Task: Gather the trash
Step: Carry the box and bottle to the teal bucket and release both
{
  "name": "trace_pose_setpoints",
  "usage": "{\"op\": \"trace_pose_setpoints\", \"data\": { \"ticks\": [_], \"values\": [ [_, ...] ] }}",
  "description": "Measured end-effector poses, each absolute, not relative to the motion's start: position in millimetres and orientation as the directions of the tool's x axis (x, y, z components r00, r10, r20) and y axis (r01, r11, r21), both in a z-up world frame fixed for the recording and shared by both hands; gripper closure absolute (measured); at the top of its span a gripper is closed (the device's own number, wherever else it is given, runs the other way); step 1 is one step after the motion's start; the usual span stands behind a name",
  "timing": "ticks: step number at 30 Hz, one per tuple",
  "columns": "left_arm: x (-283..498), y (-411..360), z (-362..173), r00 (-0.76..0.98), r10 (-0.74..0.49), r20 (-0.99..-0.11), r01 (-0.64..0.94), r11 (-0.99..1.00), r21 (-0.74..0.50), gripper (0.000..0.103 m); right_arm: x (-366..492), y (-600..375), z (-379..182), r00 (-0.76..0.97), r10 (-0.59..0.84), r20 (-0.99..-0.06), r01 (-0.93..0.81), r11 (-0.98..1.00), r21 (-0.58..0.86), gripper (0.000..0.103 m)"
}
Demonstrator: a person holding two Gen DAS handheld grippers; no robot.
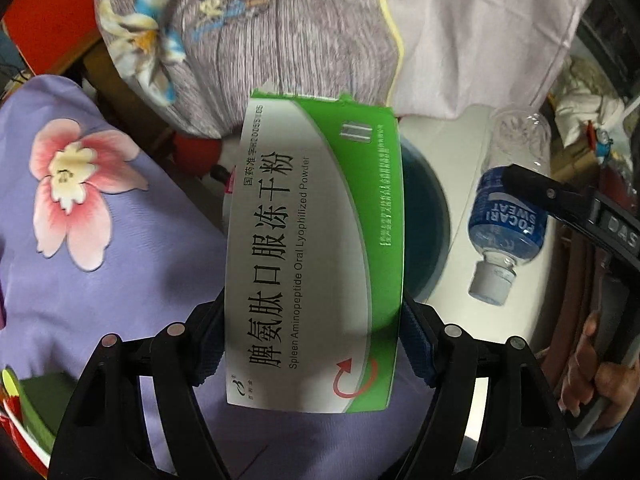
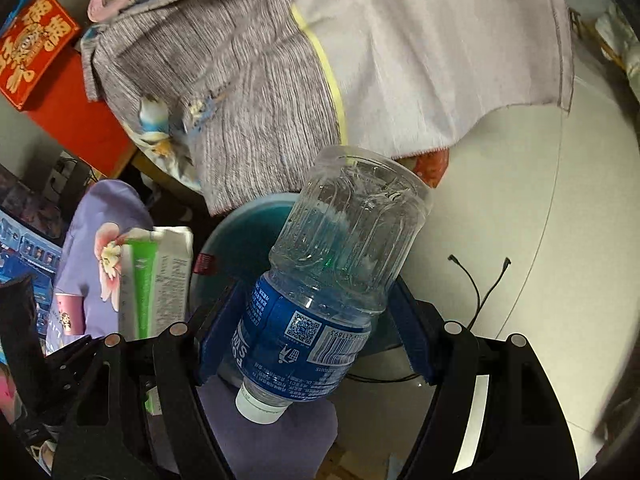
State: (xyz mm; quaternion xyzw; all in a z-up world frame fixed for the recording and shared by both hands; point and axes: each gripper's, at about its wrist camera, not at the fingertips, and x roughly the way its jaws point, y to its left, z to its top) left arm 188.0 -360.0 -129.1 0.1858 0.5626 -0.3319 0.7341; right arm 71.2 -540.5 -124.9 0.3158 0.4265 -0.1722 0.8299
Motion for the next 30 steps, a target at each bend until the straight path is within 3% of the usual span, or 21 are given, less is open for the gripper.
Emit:
{"op": "trace_pose_setpoints", "data": {
  "ticks": [11,16,19,30],
  "values": [
    [204.0,-369.8,-155.9,0.113,-0.248,-0.962,0.683,0.723,-0.107,0.025,91.2,-537.3,-146.1,0.525,0.013,-0.851,0.548,0.761,0.349,0.034],
    [202.3,-352.4,-145.0,0.146,-0.262,-0.954,0.665,0.74,-0.102,0.023,105.0,-529.2,-155.6,0.498,0.041,-0.866,0.523,0.783,0.337,0.034],
    [203.3,-336.9,-133.3,0.176,-0.285,-0.942,0.643,0.758,-0.109,0.011,113.8,-521.7,-161.8,0.479,0.065,-0.875,0.506,0.794,0.337,0.033],
    [194.6,-296.5,-97.0,0.211,-0.357,-0.91,0.589,0.789,-0.173,0.008,120.0,-507.9,-157.2,0.462,0.082,-0.883,0.501,0.797,0.336,0.027]
  ]
}}
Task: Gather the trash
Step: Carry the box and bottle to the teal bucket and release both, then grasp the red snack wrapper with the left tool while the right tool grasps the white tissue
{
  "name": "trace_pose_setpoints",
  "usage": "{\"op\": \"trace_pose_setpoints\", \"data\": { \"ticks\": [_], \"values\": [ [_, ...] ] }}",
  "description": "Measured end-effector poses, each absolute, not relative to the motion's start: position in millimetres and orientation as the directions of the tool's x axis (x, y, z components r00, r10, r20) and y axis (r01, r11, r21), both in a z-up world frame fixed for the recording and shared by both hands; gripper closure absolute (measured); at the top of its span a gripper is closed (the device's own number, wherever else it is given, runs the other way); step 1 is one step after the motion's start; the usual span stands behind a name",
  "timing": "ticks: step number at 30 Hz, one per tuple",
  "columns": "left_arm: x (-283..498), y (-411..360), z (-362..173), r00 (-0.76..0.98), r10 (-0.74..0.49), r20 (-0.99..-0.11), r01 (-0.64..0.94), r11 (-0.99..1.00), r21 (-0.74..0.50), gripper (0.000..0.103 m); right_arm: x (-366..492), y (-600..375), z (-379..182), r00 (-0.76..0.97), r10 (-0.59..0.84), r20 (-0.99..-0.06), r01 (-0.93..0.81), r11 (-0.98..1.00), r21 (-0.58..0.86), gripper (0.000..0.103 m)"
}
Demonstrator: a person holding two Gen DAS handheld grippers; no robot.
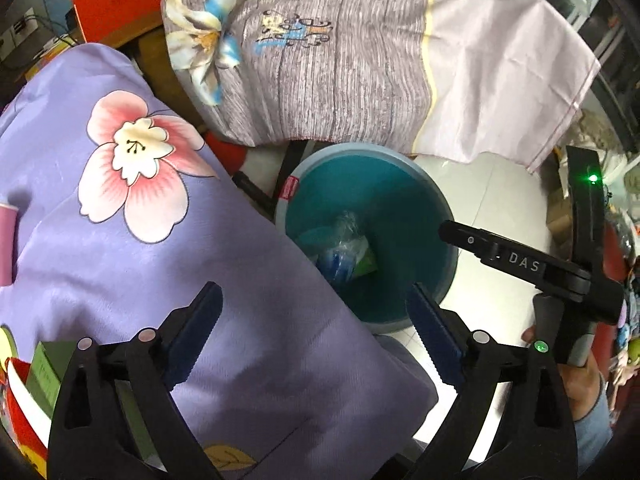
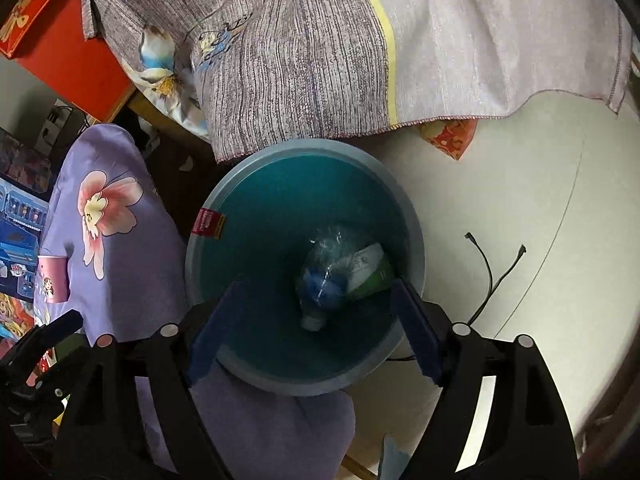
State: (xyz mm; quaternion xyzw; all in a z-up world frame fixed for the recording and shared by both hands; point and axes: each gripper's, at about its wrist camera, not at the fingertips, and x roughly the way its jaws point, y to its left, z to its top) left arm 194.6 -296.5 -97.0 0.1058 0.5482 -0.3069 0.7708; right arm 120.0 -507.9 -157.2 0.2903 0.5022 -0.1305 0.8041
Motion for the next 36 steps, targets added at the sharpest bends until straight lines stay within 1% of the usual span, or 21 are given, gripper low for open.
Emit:
{"op": "trace_pose_setpoints", "data": {
  "ticks": [4,17,23,29,36],
  "values": [
    [187.5,-281.6,-89.1,0.224,-0.364,-0.904,0.579,0.796,-0.178,0.008,115.2,-499.9,-151.0,0.453,0.086,-0.887,0.496,0.802,0.331,0.024],
    [157.9,-215.4,-60.2,0.306,-0.356,-0.883,0.533,0.833,-0.151,0.007,109.7,-438.0,-114.8,0.484,0.105,-0.869,0.406,0.853,0.329,0.021],
    [145.0,-180.2,-48.9,0.356,-0.338,-0.871,0.512,0.85,-0.12,0.007,107.3,-406.3,-104.1,0.489,0.11,-0.865,0.371,0.871,0.321,0.021],
    [139.4,-127.9,-43.8,0.399,-0.302,-0.866,0.455,0.885,-0.099,0.007,110.7,-371.2,-97.0,0.475,0.135,-0.87,0.317,0.896,0.312,0.021],
    [138.9,-49.9,-31.3,0.462,-0.252,-0.85,0.343,0.935,-0.091,0.007,118.4,-319.8,-81.6,0.476,0.159,-0.865,0.215,0.933,0.29,0.021]
  ]
}}
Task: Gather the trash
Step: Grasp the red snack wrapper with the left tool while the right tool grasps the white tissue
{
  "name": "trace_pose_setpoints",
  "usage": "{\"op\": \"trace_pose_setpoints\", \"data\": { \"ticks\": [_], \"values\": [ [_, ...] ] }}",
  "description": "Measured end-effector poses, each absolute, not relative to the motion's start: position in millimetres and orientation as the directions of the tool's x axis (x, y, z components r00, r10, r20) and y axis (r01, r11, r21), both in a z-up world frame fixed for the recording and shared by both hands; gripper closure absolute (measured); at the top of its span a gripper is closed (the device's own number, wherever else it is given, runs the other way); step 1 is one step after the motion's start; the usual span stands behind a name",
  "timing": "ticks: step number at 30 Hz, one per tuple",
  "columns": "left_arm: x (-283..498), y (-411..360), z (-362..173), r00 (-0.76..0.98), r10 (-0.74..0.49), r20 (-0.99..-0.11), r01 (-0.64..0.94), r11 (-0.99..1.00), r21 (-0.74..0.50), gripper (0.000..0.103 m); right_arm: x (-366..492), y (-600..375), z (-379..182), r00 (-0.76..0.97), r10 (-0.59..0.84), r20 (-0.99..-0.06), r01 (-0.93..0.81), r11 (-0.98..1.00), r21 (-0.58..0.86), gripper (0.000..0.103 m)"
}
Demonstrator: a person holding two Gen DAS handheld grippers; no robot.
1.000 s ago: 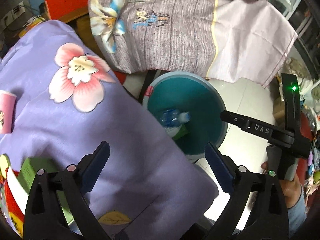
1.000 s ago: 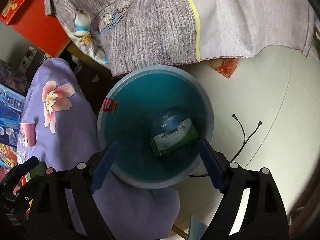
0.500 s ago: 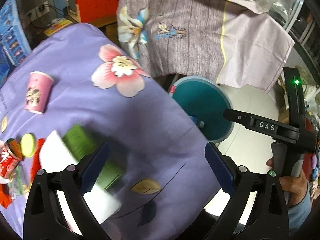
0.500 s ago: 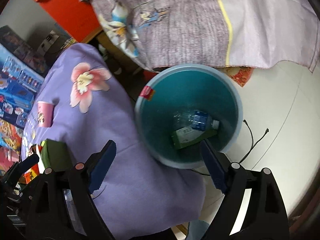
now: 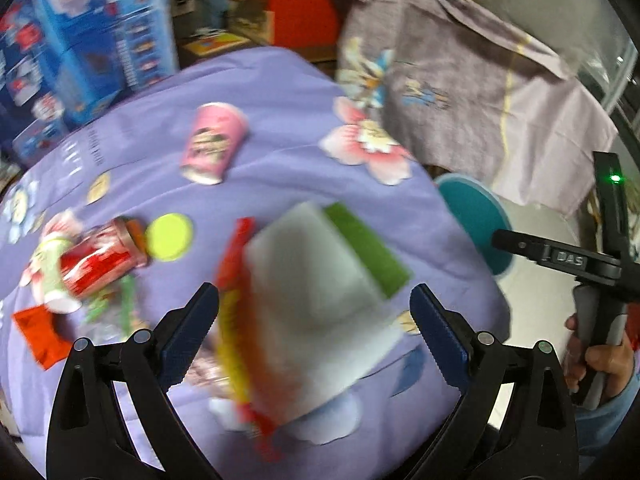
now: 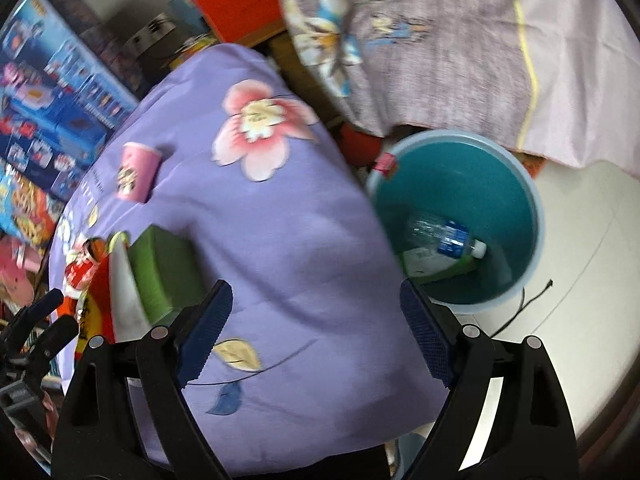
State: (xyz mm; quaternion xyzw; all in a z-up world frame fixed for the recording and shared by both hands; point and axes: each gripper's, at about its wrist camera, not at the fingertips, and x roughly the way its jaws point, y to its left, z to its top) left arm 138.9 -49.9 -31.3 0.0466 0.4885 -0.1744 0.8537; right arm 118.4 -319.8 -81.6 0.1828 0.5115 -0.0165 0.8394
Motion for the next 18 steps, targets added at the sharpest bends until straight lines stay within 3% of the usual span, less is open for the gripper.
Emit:
{"op": "trace_pose_setpoints", "data": {
  "ticks": [7,11,13,15,18],
  "values": [
    [143.8,-6.1,-65.0,0.411,-0.199,-0.89,0.289,0.954,-0.08,0.008,124.8,-272.5,-78.0,0.454,0.172,-0.874,0.132,0.957,0.257,0.021],
    [147.3,1.4,-84.6,0.366,-0.212,-0.906,0.298,0.949,-0.102,0.023,126.2,-251.2,-74.8,0.441,0.158,-0.883,0.096,0.97,0.221,0.021],
    [147.8,5.3,-93.9,0.349,-0.23,-0.909,0.307,0.944,-0.121,0.042,126.9,-237.1,-71.4,0.437,0.144,-0.888,0.069,0.979,0.193,0.021],
    [149.5,10.3,-101.3,0.326,-0.253,-0.911,0.3,0.941,-0.154,0.093,126.8,-224.0,-68.6,0.436,0.132,-0.89,0.048,0.984,0.169,0.021],
    [148.7,26.2,-103.4,0.335,-0.277,-0.9,0.28,0.942,-0.185,0.099,128.2,-197.4,-63.4,0.433,0.118,-0.893,-0.008,0.992,0.127,0.021]
  ]
}}
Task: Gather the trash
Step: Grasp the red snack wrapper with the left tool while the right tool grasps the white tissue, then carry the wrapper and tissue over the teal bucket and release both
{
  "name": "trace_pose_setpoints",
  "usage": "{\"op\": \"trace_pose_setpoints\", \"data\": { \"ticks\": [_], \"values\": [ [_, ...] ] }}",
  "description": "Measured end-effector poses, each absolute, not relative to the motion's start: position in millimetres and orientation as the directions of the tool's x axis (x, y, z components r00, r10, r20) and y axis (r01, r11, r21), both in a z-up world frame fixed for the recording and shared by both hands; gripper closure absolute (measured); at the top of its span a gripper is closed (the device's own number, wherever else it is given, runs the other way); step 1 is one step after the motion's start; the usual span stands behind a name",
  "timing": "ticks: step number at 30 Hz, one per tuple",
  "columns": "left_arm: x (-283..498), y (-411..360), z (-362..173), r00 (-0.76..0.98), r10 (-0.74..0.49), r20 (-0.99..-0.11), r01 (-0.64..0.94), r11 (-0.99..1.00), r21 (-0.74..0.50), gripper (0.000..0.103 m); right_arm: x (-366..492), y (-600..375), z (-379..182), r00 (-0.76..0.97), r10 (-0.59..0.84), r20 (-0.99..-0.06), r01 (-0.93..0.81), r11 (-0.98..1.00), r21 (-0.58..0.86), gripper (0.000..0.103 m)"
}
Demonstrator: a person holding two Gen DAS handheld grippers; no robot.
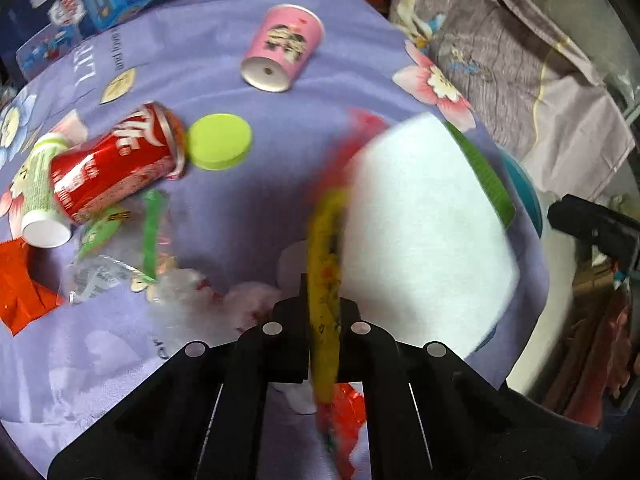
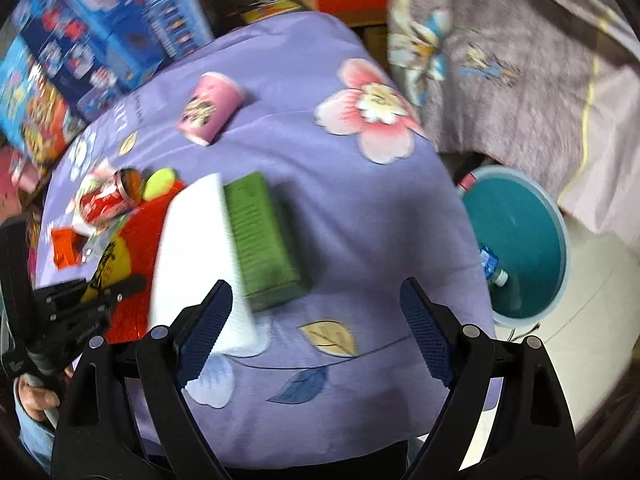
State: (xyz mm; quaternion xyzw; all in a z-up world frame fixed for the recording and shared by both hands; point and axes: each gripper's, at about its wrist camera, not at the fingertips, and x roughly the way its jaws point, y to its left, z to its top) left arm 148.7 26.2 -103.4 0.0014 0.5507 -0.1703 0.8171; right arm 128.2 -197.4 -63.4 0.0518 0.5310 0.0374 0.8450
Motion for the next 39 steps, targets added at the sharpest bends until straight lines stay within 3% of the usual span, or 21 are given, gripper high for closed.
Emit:
{"op": "trace_pose_setpoints", "data": {
  "ticks": [8,21,22,24,27,28,29,32,39],
  "values": [
    [137.8,82.5,-86.8,0.401,-0.303,-0.865,0.207,0.949,-0.237,0.099,138.1,-106.5,-70.3,0.406,0.093,-0.909,-0.199,0.98,0.011,0.016],
    [134.2,125.9,-104.2,0.379,-0.348,-0.858,0.138,0.937,-0.32,0.097,140.7,-35.4,-116.5,0.445,-0.135,-0.885,-0.311,0.904,-0.294,0.015],
    [134.2,126.1,-104.3,0.378,-0.348,-0.858,0.137,0.937,-0.32,0.097,139.7,-34.9,-115.9,0.453,-0.128,-0.882,-0.316,0.902,-0.294,0.018],
    [133.6,126.5,-103.4,0.378,-0.35,-0.857,0.138,0.937,-0.321,0.097,138.8,-36.0,-112.9,0.467,-0.122,-0.876,-0.316,0.902,-0.295,0.035],
    [132.9,126.2,-102.6,0.376,-0.349,-0.859,0.136,0.937,-0.321,0.097,138.7,-38.4,-102.6,0.48,-0.098,-0.872,-0.31,0.911,-0.273,0.064],
    [132.7,125.5,-101.8,0.375,-0.347,-0.859,0.136,0.938,-0.32,0.096,138.8,-40.6,-98.7,0.478,-0.077,-0.875,-0.311,0.917,-0.25,0.08],
    [132.4,125.0,-101.2,0.377,-0.346,-0.859,0.137,0.938,-0.318,0.096,138.8,-41.2,-95.6,0.475,-0.056,-0.878,-0.315,0.921,-0.229,0.089],
    [130.2,123.3,-95.9,0.395,-0.342,-0.853,0.14,0.94,-0.312,0.096,134.4,-43.0,-81.9,0.47,0.037,-0.882,-0.332,0.933,-0.138,0.097],
    [118.3,125.8,-54.4,0.494,-0.343,-0.799,0.151,0.939,-0.309,0.098,132.5,-71.4,-37.5,0.533,0.148,-0.833,-0.277,0.961,-0.007,0.097]
  ]
}}
